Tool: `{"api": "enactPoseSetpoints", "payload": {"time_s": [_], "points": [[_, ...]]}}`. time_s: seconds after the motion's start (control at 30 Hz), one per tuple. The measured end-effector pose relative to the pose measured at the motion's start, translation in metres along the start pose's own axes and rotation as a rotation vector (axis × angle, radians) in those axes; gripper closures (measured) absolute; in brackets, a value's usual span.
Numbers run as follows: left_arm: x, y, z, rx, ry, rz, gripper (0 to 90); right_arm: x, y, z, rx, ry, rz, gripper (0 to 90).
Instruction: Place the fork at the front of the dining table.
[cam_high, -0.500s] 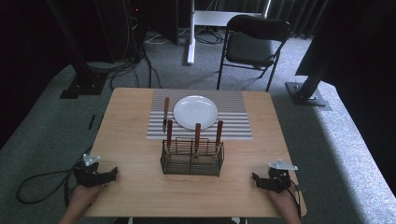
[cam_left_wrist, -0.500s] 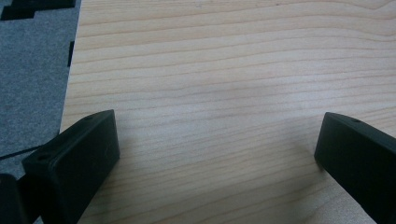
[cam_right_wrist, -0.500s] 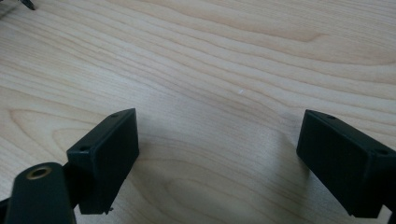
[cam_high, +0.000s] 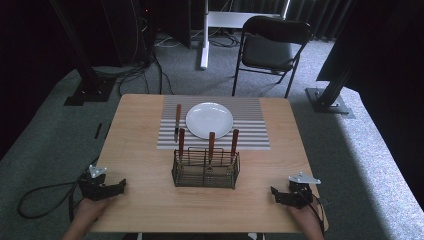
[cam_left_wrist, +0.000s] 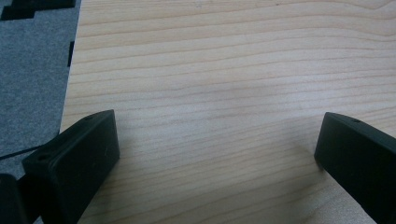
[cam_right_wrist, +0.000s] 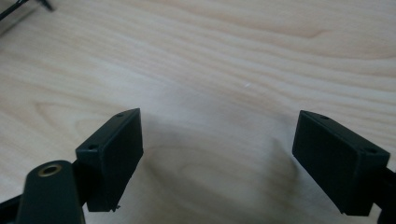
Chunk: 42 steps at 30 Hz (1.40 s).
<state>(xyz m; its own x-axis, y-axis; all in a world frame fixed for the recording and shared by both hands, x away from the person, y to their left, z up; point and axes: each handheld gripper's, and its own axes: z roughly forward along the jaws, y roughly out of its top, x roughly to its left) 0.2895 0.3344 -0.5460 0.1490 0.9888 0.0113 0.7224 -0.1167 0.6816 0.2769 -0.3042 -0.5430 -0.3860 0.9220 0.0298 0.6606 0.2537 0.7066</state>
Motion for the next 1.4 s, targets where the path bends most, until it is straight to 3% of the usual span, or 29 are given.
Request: {"api": "enactPoseSetpoints", "payload": {"time_s": [0.2, 0.47, 0.87, 1.17, 1.23, 1.4], "points": [[0.000, 0.000, 0.000, 0.001, -0.001, 0.003, 0.0, 0.009, 0.005, -0.008, -0.008, 0.030, 0.014, 15.7], [0.000, 0.000, 0.000, 0.001, -0.001, 0.003, 0.0, 0.026, 0.027, -0.025, -0.069, 0.050, 0.001, 15.8], [0.000, 0.000, 0.000, 0.001, -0.001, 0.003, 0.0, 0.042, 0.055, -0.047, -0.150, 0.094, 0.019, 15.8], [0.000, 0.000, 0.000, -0.001, -0.002, 0.003, 0.0, 0.059, 0.081, -0.051, -0.189, 0.117, -0.005, 16.2], [0.000, 0.000, 0.000, -0.001, -0.002, 0.002, 0.0, 0.063, 0.091, -0.053, -0.208, 0.141, 0.004, 16.1], [0.000, 0.000, 0.000, 0.000, -0.002, 0.004, 0.0, 0.071, 0.105, -0.055, -0.220, 0.137, -0.024, 16.1]]}}
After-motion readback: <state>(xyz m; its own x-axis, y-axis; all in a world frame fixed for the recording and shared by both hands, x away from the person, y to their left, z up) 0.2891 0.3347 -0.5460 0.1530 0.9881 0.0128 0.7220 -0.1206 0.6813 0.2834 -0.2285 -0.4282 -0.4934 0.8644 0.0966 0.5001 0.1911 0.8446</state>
